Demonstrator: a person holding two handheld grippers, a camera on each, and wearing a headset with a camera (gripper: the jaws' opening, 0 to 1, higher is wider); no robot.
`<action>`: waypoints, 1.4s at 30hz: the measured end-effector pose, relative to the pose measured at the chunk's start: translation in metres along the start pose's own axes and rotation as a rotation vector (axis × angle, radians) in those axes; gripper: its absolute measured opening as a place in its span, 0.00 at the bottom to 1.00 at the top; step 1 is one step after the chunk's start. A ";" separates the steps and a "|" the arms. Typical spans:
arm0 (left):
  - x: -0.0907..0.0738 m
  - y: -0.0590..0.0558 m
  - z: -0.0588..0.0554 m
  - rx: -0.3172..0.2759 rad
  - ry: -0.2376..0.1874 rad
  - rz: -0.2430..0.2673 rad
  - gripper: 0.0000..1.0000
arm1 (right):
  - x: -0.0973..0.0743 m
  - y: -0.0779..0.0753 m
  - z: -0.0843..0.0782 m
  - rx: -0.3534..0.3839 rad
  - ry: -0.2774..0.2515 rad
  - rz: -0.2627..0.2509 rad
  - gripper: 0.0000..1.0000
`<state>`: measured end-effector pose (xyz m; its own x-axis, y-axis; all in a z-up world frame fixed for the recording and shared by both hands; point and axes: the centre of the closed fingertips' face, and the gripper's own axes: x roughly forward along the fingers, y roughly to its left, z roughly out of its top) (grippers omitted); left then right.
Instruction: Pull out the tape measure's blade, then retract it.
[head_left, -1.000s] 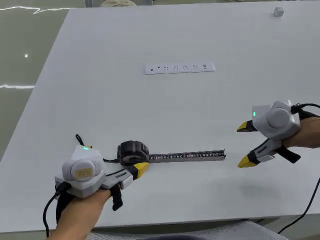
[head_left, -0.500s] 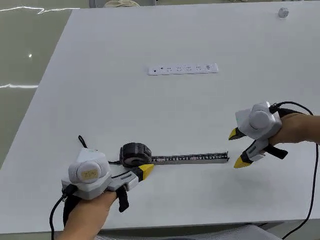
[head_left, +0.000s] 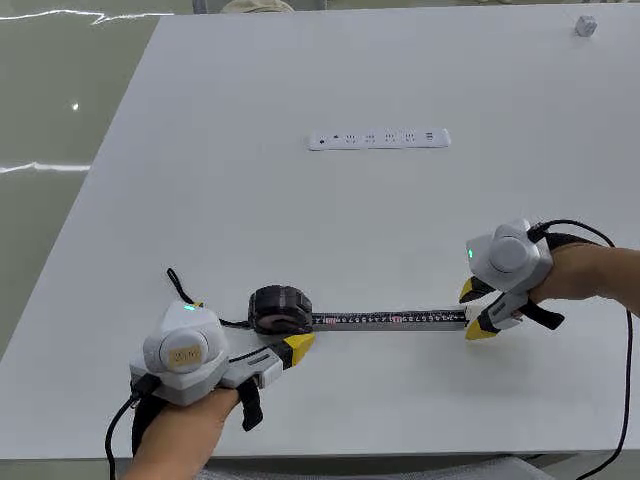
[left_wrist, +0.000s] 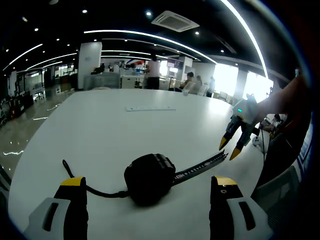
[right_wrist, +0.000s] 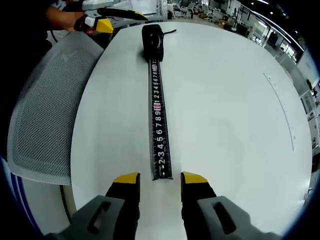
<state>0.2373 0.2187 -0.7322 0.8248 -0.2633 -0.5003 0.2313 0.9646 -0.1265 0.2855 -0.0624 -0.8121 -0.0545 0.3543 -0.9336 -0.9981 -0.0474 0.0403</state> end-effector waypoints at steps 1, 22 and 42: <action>0.000 0.000 -0.001 -0.002 0.001 0.001 1.00 | 0.001 0.001 0.000 0.001 0.004 0.000 0.31; 0.002 -0.003 -0.001 -0.024 0.000 0.006 1.00 | 0.005 -0.006 -0.002 0.024 0.070 -0.006 0.15; 0.038 0.003 -0.008 -0.118 0.049 0.110 0.99 | 0.009 -0.008 -0.002 0.091 0.087 -0.034 0.15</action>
<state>0.2658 0.2119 -0.7584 0.8152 -0.1575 -0.5573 0.0759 0.9831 -0.1669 0.2936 -0.0610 -0.8212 -0.0222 0.2720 -0.9620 -0.9981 0.0496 0.0370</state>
